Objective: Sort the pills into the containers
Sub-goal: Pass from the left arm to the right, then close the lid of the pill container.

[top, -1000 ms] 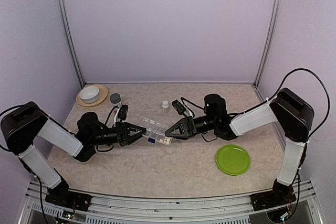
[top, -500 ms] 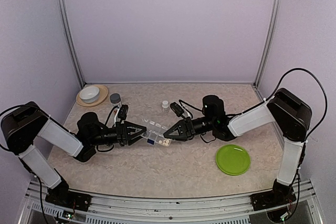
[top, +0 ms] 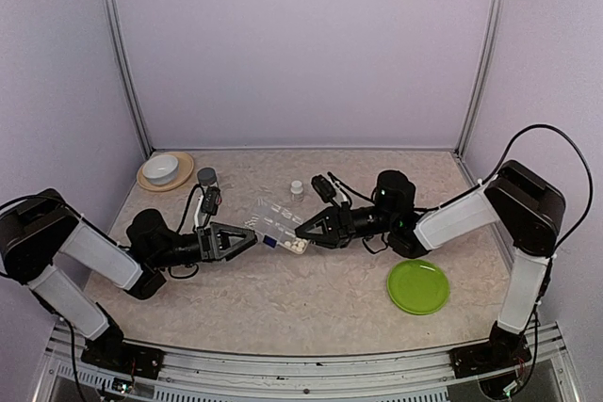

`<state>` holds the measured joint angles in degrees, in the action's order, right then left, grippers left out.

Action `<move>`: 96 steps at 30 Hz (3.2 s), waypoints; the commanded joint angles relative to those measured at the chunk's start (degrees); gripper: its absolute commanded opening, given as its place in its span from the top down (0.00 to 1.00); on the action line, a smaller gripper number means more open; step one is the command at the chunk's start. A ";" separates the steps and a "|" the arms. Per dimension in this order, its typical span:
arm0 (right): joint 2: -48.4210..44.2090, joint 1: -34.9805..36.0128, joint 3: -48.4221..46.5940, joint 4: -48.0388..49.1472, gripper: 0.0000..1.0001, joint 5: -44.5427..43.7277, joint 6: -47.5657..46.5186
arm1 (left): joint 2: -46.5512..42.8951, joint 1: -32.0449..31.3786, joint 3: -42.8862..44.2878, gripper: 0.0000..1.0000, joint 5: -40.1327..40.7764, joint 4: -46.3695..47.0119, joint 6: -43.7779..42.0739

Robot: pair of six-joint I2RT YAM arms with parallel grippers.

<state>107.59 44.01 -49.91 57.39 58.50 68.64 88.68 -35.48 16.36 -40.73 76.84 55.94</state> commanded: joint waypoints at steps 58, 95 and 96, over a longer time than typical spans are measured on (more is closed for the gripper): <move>-9.16 7.71 2.84 15.31 0.94 -4.30 11.12 | 3.14 -4.66 5.46 0.02 -16.88 28.98 -36.59; -5.31 9.79 2.19 23.01 0.94 -0.42 13.95 | 3.10 -3.10 12.56 0.01 -25.75 28.98 -31.71; -5.12 9.84 2.19 23.14 0.94 -0.29 13.97 | 2.96 -3.22 12.75 0.01 -26.18 28.98 -31.58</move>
<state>103.48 53.41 -46.54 79.53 56.80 83.46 91.55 -38.92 27.81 -64.34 90.04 23.38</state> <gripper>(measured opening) 0.215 0.987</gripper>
